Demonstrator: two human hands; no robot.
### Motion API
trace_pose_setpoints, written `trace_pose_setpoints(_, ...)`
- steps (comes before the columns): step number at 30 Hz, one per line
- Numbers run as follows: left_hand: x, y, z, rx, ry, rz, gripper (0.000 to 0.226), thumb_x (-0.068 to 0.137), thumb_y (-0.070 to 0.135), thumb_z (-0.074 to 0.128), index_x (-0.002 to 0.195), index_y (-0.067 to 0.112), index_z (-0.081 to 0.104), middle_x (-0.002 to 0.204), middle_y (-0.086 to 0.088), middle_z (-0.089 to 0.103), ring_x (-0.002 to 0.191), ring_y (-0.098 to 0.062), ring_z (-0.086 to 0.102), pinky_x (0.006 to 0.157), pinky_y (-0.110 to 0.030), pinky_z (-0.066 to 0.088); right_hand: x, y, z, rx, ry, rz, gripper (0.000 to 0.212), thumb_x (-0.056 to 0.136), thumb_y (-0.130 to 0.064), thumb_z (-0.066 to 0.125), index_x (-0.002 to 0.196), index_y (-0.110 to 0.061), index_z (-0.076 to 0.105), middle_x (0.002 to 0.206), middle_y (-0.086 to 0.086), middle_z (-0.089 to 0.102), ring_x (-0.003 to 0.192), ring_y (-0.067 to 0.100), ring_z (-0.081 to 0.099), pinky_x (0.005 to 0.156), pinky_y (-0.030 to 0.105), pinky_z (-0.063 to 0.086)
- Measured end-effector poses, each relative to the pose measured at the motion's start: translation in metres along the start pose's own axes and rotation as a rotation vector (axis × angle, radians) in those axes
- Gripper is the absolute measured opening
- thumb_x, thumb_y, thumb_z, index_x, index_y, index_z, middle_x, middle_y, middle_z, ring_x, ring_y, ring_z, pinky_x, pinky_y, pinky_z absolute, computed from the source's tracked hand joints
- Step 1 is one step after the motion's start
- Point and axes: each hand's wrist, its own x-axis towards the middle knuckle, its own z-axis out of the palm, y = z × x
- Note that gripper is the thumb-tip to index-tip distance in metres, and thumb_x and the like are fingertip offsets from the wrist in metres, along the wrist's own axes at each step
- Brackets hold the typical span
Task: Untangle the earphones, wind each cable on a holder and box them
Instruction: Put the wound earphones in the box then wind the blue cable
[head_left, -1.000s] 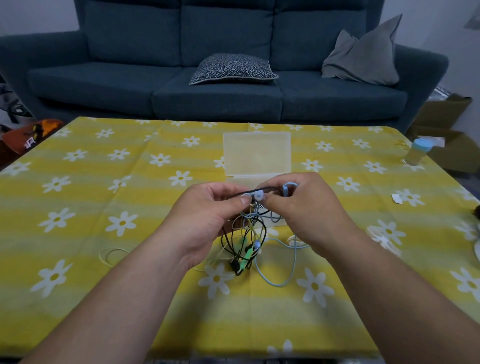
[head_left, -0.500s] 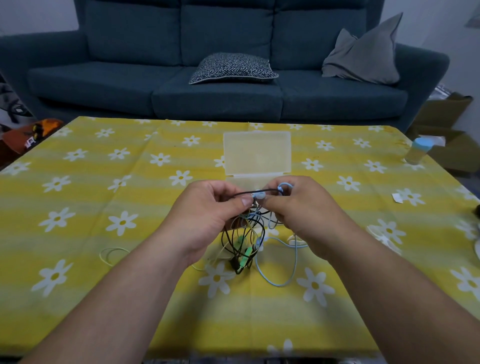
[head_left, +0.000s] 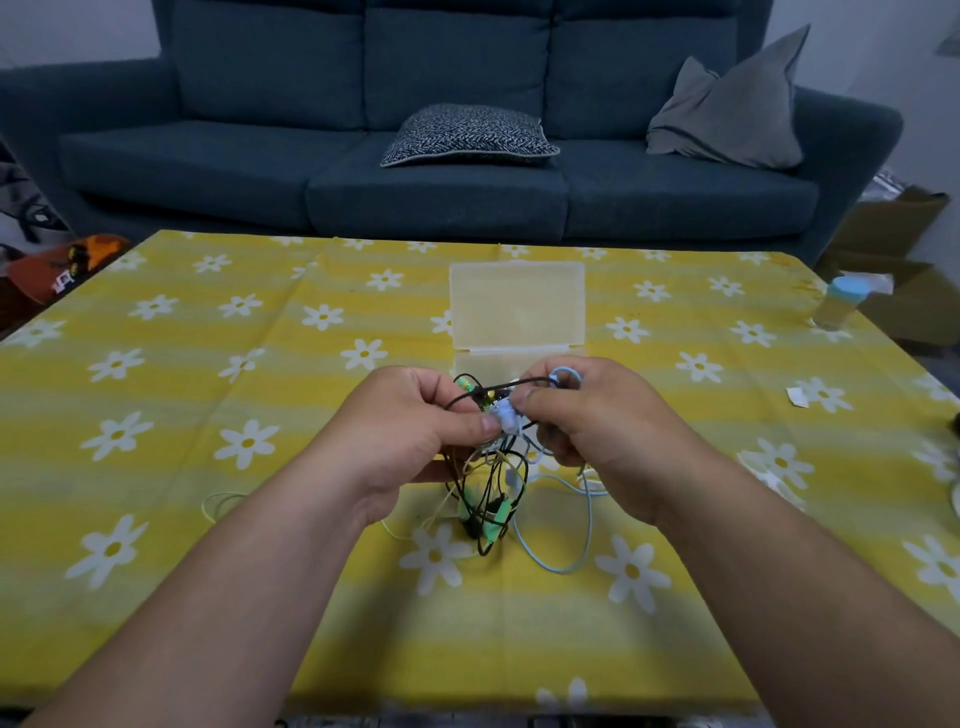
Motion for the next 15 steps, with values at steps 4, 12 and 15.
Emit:
trace_pose_setpoints(4,0.0014,-0.0018,0.0009,-0.027,0.057,0.013,0.027,0.073,0.005,0.080,0.065,0.014,0.056,0.055,-0.001,0.060,0.053,-0.018,0.056,0.049,-0.024,0.049,-0.0045,-0.0017,-0.0022,-0.129,-0.002,-0.125,0.024,0.082,-0.021,0.078,0.077,-0.001,0.065,0.055,-0.005,0.043,0.051,0.009,0.036,0.052,0.022,0.030)
trace_pose_setpoints(12,0.0019,-0.0042,0.0000,0.052,0.028,0.046,0.027,0.074,-0.004,0.078,0.069,0.010,0.055,0.053,-0.002,0.060,0.050,-0.019,0.057,0.054,-0.030,0.049,-0.0051,-0.0038,-0.0014,-0.171,-0.027,-0.103,0.021,0.070,-0.010,0.085,0.065,-0.012,0.065,0.057,-0.001,0.048,0.053,0.011,0.041,0.054,0.023,0.035)
trace_pose_setpoints(15,-0.0008,0.0001,-0.0036,-0.019,-0.047,0.013,0.025,0.074,0.000,0.078,0.071,0.012,0.056,0.060,-0.002,0.063,0.052,-0.017,0.060,0.048,-0.025,0.050,-0.0021,-0.0011,-0.0047,-0.071,-0.024,-0.034,0.022,0.073,-0.002,0.079,0.064,-0.012,0.062,0.052,-0.004,0.047,0.048,0.010,0.038,0.052,0.024,0.030)
